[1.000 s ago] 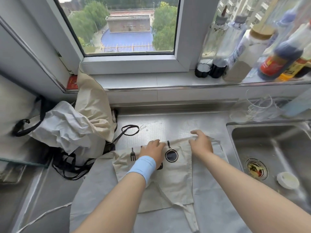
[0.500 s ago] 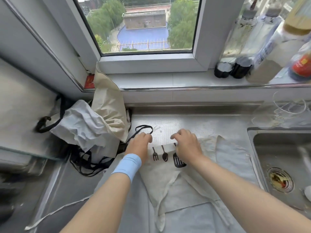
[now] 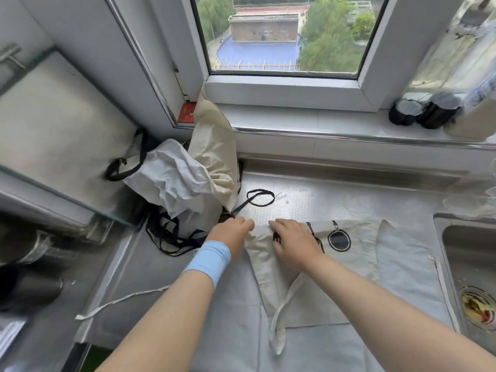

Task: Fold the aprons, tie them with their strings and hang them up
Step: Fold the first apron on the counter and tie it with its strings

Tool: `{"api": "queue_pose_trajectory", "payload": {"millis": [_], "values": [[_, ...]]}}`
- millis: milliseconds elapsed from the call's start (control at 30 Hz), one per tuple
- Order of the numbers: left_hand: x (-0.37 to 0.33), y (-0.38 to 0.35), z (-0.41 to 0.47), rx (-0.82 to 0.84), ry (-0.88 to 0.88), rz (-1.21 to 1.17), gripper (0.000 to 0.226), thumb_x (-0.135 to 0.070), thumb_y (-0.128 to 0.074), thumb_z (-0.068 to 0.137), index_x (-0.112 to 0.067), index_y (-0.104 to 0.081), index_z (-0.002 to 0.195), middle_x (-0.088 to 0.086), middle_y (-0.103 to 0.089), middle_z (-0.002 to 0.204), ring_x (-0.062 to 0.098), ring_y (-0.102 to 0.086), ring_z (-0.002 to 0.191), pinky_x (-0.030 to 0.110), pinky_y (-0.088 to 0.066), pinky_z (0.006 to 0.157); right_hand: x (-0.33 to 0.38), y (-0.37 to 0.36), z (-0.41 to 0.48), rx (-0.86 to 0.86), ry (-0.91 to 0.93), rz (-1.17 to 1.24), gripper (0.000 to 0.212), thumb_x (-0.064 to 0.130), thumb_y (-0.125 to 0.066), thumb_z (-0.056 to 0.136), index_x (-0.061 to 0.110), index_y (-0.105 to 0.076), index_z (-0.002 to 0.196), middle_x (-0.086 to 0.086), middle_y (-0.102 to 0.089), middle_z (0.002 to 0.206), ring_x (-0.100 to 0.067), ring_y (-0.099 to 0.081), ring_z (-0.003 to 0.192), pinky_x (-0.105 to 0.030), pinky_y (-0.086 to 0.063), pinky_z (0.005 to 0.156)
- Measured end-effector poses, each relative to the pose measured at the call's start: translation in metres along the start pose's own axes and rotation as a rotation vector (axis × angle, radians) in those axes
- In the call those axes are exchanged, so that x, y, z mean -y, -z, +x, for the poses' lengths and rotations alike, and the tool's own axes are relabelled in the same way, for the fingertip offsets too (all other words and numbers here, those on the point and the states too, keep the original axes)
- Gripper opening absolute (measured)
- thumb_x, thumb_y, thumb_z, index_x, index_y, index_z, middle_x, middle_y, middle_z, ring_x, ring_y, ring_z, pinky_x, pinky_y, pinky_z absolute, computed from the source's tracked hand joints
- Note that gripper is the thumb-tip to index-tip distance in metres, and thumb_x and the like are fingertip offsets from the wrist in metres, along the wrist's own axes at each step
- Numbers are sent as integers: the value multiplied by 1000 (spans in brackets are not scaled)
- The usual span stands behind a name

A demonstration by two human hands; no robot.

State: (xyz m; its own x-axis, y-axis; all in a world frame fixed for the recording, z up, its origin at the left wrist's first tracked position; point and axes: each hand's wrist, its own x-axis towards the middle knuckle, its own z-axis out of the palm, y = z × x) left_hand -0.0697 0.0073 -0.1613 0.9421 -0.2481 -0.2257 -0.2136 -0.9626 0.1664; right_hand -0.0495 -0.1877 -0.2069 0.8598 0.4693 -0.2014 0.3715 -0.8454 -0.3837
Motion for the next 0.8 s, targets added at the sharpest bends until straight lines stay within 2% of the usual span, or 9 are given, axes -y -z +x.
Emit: {"api": "queue_pose_trajectory", "payload": {"millis": [33, 133, 233, 367, 500, 567, 667, 733, 800], "values": [[-2, -1, 0, 9, 80, -2, 46, 6, -57, 75, -15, -45, 114, 7, -50, 103, 29, -56, 85, 36, -42, 58, 1, 1, -1, 2, -7, -8, 58, 33, -49, 93, 24, -37, 149, 0, -43, 149, -22, -37, 137, -38, -26, 113], [-17, 1, 5, 21, 629, -334, 36, -14, -41, 94, -7, -33, 128, 18, -56, 120, 36, -58, 104, 39, -45, 78, 3, -1, -1, 7, -22, -37, 60, 34, -47, 95, 22, -30, 152, -5, -37, 153, -25, -32, 141, -40, -25, 114], [-29, -8, 9, -81, 926, -776, 41, -25, -56, 90, -5, -42, 122, 15, -58, 118, 33, -59, 106, 33, -45, 85, 5, -8, -5, 42, -31, -88, 65, 34, -48, 96, 22, -21, 155, -9, -23, 160, -28, -20, 147, -44, -19, 117], [-26, -15, 5, -303, 905, -934, 21, -8, -49, 84, -20, -54, 100, 3, -61, 94, 25, -55, 81, 23, -40, 70, 6, -11, -10, 55, -45, -83, 70, 34, -46, 97, 23, -11, 157, -9, -14, 163, -29, -13, 150, -46, -13, 120], [-23, -13, 6, -373, 866, -1035, 29, 0, -37, 82, -20, -59, 80, 11, -66, 80, 26, -57, 67, 29, -49, 64, 5, -11, -10, 42, -46, -85, 73, 34, -45, 98, 22, -5, 157, -9, -13, 163, -27, -13, 150, -45, -15, 121], [-19, -15, 7, -309, 917, -1131, 35, 1, -37, 81, -20, -63, 69, 8, -67, 79, 24, -60, 63, 30, -57, 57, 5, -10, -9, 45, -52, -79, 72, 35, -44, 99, 22, -3, 157, -9, -12, 164, -27, -12, 150, -45, -14, 121], [-17, -17, 6, -200, 902, -1077, 20, -14, -53, 82, -20, -71, 75, -2, -67, 78, 24, -65, 73, 34, -59, 66, 7, -9, -9, 50, -51, -84, 71, 37, -42, 100, 22, -3, 158, -9, -10, 164, -27, -10, 151, -45, -13, 121], [-20, -20, 4, -222, 878, -976, 13, -25, -65, 78, -15, -63, 86, -5, -64, 77, 21, -63, 75, 27, -51, 72, 7, -10, -9, 54, -54, -90, 70, 38, -42, 100, 22, -5, 157, -10, -9, 164, -28, -10, 151, -45, -12, 121], [-23, -26, 4, -261, 898, -937, 15, -19, -64, 81, -14, -52, 88, -7, -57, 78, 20, -59, 77, 22, -40, 71, 8, -12, -10, 52, -56, -102, 69, 38, -42, 100, 22, -7, 157, -11, -9, 164, -28, -9, 151, -45, -12, 121]]}}
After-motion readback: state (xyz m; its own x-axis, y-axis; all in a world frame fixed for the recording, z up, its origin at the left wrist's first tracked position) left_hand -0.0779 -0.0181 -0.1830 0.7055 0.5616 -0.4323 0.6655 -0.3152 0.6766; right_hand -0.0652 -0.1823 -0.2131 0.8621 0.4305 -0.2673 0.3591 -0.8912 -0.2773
